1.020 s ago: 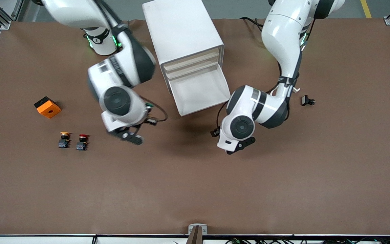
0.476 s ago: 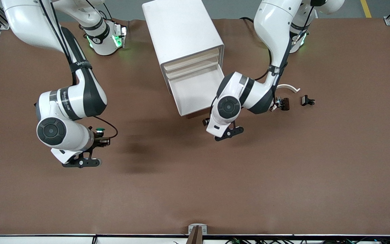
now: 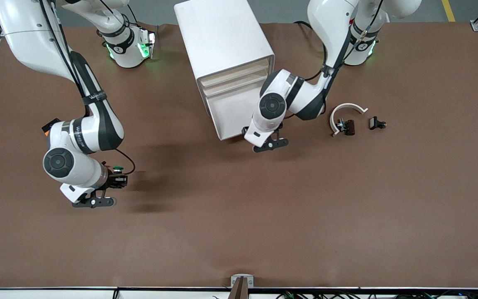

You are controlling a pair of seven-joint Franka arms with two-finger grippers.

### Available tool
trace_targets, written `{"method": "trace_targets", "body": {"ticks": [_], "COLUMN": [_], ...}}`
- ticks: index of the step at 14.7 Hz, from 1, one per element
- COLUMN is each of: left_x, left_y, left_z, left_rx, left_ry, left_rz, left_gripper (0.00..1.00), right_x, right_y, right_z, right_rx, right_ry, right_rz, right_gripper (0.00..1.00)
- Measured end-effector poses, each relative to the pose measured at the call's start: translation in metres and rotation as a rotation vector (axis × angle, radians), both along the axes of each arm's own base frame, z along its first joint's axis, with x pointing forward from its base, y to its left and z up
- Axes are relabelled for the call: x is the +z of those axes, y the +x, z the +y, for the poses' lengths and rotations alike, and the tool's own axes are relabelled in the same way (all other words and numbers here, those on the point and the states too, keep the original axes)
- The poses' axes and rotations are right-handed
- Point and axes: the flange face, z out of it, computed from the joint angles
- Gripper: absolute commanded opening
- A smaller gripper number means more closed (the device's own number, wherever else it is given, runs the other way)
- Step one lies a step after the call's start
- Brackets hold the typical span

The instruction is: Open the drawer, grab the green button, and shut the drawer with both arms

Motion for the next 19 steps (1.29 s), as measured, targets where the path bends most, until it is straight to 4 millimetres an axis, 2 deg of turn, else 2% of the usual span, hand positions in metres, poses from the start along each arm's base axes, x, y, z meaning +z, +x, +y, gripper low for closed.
{"method": "trace_targets", "body": {"ticks": [3, 6, 13, 14, 19], "left_x": [-0.009, -0.009, 0.003, 0.003, -0.003], "left_y": [-0.022, -0.042, -0.099, -0.105, -0.12], "left_z": [-0.013, -0.025, -0.044, -0.047, -0.049], "left_rx": [-0.03, -0.064, -0.145, -0.153, -0.17], "left_ry": [-0.017, -0.024, -0.044, -0.045, -0.037], "left_rz": [0.0, 0.011, 0.052, 0.057, 0.075], "left_gripper": [1.0, 1.0, 1.0, 1.0, 1.0], "right_x": [-0.033, -0.05, -0.054, -0.055, -0.059], "right_y": [-0.021, -0.034, -0.035, -0.036, -0.04], "right_z": [0.0, -0.008, -0.017, -0.017, -0.017], "right_rx": [0.009, 0.001, -0.011, -0.011, -0.011], "right_ry": [0.011, 0.012, 0.017, 0.017, 0.017], "right_rz": [-0.008, 0.007, -0.009, -0.007, -0.001], "right_gripper": [0.2, 0.2, 0.23, 0.26, 0.29]}}
